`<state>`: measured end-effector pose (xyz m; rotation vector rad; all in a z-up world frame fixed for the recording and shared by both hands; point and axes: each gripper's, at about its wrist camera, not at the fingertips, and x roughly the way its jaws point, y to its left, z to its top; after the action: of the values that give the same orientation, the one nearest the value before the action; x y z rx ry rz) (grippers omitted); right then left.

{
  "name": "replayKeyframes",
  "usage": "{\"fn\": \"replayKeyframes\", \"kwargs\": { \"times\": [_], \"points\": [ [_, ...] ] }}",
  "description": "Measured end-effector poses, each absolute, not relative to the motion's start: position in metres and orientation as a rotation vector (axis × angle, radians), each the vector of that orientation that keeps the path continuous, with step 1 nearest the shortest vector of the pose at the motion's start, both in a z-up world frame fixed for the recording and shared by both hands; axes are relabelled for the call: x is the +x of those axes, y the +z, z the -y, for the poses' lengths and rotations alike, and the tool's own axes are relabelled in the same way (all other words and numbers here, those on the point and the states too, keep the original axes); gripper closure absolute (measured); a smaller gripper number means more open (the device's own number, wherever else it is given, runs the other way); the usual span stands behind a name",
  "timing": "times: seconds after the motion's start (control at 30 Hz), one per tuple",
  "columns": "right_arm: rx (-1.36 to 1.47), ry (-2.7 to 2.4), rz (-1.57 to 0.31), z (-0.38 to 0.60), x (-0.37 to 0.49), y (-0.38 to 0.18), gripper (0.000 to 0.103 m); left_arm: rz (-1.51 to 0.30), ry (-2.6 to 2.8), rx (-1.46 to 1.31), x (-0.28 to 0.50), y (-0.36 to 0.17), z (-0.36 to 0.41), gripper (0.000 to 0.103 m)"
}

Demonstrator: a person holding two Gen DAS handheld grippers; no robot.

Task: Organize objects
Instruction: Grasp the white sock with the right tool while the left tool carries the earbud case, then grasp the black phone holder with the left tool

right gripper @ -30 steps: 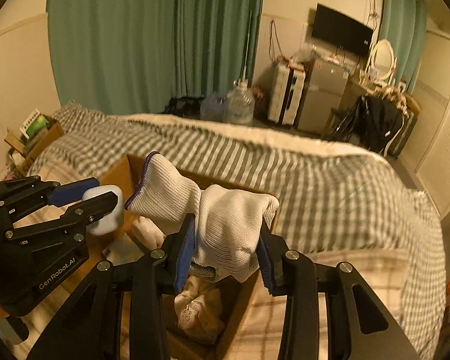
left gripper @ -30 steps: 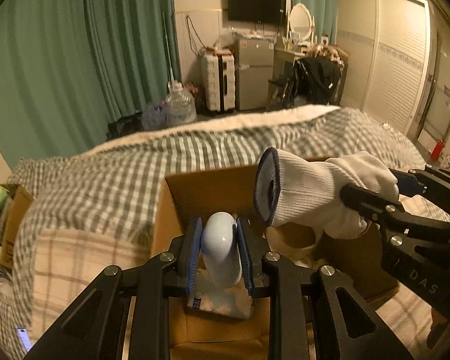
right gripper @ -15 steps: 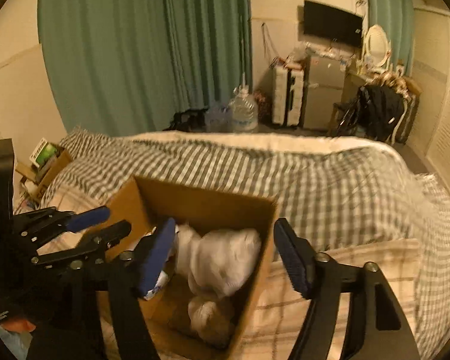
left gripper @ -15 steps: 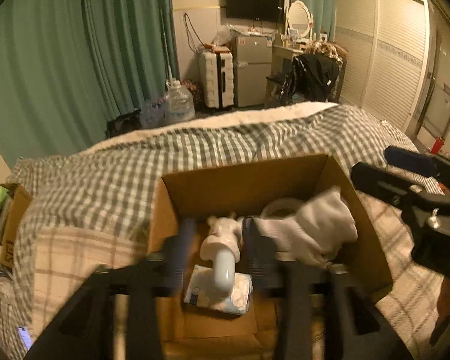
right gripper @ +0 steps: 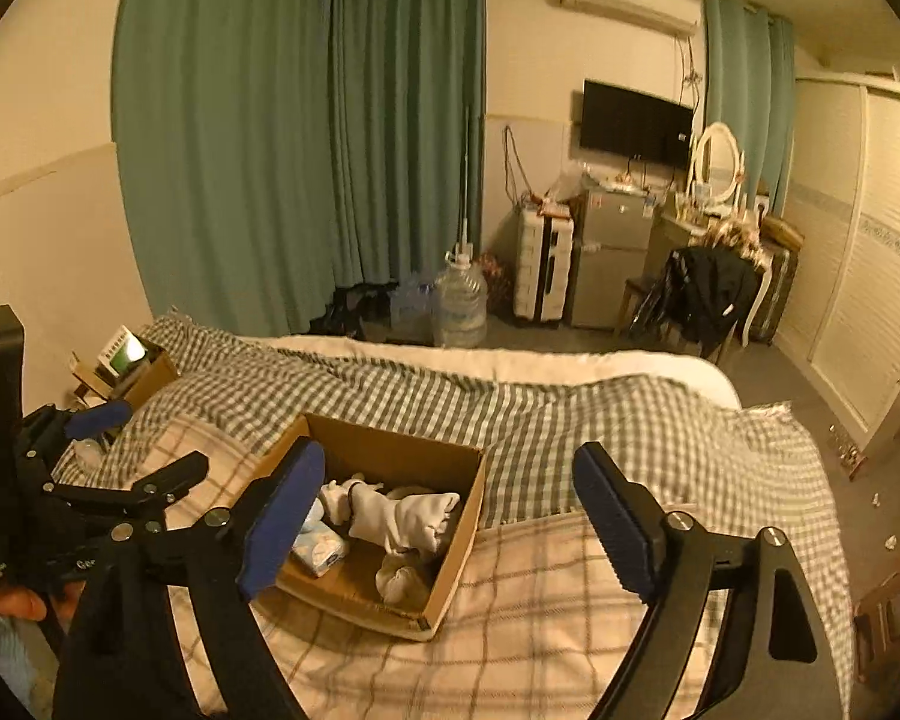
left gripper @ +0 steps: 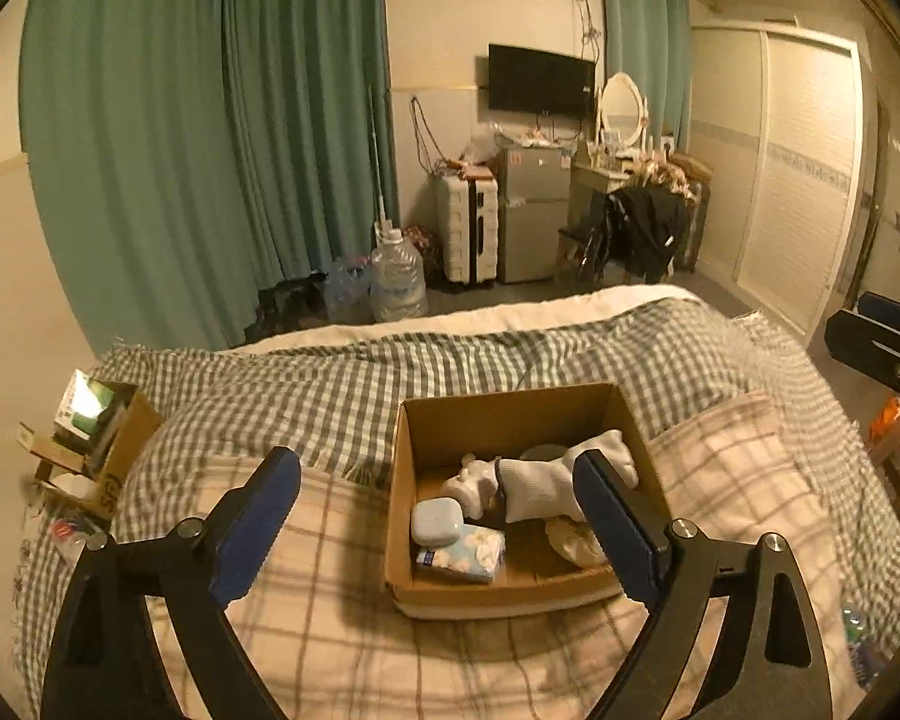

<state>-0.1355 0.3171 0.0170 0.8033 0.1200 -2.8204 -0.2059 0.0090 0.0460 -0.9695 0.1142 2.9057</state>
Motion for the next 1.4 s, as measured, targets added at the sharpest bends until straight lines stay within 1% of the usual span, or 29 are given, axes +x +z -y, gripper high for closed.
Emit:
{"fn": "replayKeyframes", "kwargs": {
  "times": [0.03,0.2,0.3,0.4,0.6,0.7,0.9,0.97,1.0,1.03,1.1,1.13,1.17,1.2,1.23,1.33,1.4],
  "points": [
    [0.790,-2.829,-0.133,-0.317,-0.129,0.022,0.013,-0.117,2.905,-0.960,-0.198,0.051,-0.008,0.008],
    [0.756,-2.870,-0.189,-0.318,-0.086,0.035,0.012,-0.124,2.908,-0.946,-0.163,0.060,-0.009,0.006],
    [0.770,-2.880,-0.195,-0.322,-0.063,0.026,0.012,-0.108,2.893,-0.930,-0.140,0.055,-0.010,0.006],
    [0.816,-2.867,-0.157,-0.326,-0.045,0.007,0.012,-0.107,2.907,-0.931,-0.119,0.042,-0.010,0.006],
    [0.924,-2.858,-0.148,-0.321,-0.025,-0.047,0.012,-0.109,2.922,-0.978,-0.095,0.000,-0.014,0.006],
    [0.981,-2.853,-0.141,-0.317,-0.021,-0.074,0.012,-0.083,2.912,-1.030,-0.089,-0.032,-0.017,0.006],
    [1.153,-2.835,-0.163,-0.312,-0.022,-0.132,0.012,-0.084,2.814,-1.265,-0.090,-0.107,-0.028,0.006],
    [1.206,-2.802,-0.161,-0.309,-0.022,-0.148,0.012,-0.113,2.781,-1.307,-0.089,-0.120,-0.032,0.012],
    [1.220,-2.795,-0.157,-0.310,-0.022,-0.152,0.012,-0.105,2.771,-1.309,-0.089,-0.123,-0.032,0.026],
    [1.231,-2.794,-0.155,-0.311,-0.022,-0.156,0.012,-0.081,2.750,-1.311,-0.089,-0.124,-0.032,0.033],
    [1.260,-2.785,-0.165,-0.310,-0.024,-0.163,0.012,-0.059,2.697,-1.321,-0.090,-0.127,-0.036,0.038],
    [1.270,-2.781,-0.167,-0.309,-0.025,-0.166,0.012,-0.055,2.677,-1.321,-0.090,-0.128,-0.037,0.044],
    [1.276,-2.778,-0.165,-0.310,-0.026,-0.167,0.012,-0.050,2.652,-1.316,-0.089,-0.130,-0.040,0.048],
    [1.278,-2.777,-0.163,-0.310,-0.026,-0.168,0.012,-0.055,2.630,-1.312,-0.088,-0.131,-0.042,0.056],
    [1.280,-2.776,-0.162,-0.310,-0.026,-0.168,0.012,-0.066,2.606,-1.310,-0.086,-0.132,-0.046,0.063],
    [1.293,-2.771,-0.158,-0.308,-0.027,-0.170,0.012,-0.125,2.605,-1.297,-0.083,-0.131,-0.055,0.064],
    [1.297,-2.770,-0.157,-0.308,-0.027,-0.171,0.012,-0.087,2.646,-1.291,-0.083,-0.128,-0.049,0.068]
  ]
}}
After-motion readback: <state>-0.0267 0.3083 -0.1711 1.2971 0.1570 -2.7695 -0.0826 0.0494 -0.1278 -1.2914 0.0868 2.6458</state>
